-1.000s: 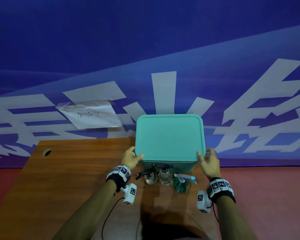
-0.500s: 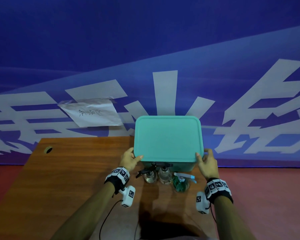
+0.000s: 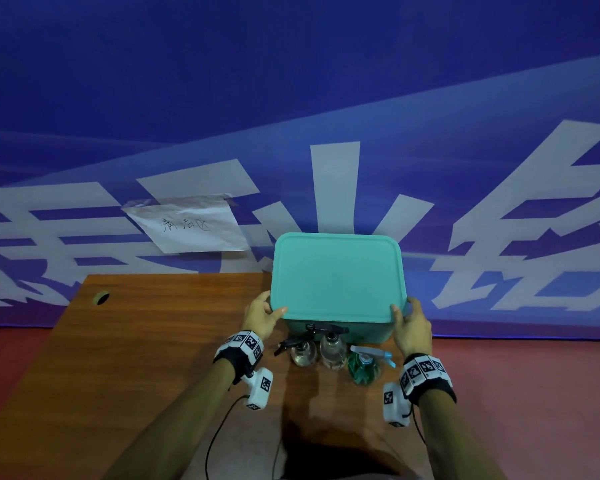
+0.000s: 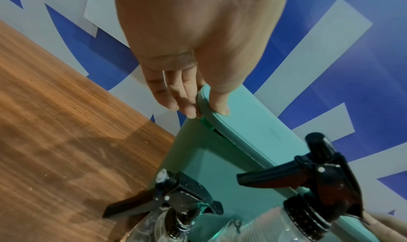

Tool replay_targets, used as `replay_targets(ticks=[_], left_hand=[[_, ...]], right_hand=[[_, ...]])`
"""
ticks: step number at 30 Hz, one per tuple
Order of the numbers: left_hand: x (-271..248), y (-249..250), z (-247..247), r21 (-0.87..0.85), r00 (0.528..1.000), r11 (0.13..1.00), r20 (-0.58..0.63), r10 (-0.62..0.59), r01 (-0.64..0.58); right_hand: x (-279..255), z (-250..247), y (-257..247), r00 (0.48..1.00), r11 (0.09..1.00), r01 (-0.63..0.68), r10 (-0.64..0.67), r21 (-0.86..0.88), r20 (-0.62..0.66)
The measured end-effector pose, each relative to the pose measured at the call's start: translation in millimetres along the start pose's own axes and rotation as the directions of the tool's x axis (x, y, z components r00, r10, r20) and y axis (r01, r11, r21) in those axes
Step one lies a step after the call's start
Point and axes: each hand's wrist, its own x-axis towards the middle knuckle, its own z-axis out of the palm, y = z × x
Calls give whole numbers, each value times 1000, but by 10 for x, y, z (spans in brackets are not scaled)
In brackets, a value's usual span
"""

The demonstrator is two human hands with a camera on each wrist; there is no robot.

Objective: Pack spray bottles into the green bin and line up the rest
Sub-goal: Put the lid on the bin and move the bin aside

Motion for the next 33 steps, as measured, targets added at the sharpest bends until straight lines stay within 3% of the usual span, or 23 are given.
replay_targets(ticks=[4, 11, 17, 26, 33], left_hand=[[45, 27, 14, 42, 1000, 999, -3, -19, 19], [266, 33, -16, 193, 986, 975, 103, -133, 111], [352, 16, 9, 272, 983, 958, 126, -134, 95], [418, -77, 88, 91, 951, 963, 161, -265, 253], [509, -70, 18, 178, 938, 949, 186, -291, 259]], right_hand=[[6, -41, -43, 999, 999, -35, 35, 12, 24], [50, -13, -25, 996, 997, -75, 75, 3, 40], [100, -3, 5, 996, 997, -78, 78, -2, 50], [114, -30, -18, 993, 996, -92, 91, 6, 73], [202, -233, -170, 964, 982, -157, 175, -102, 202]])
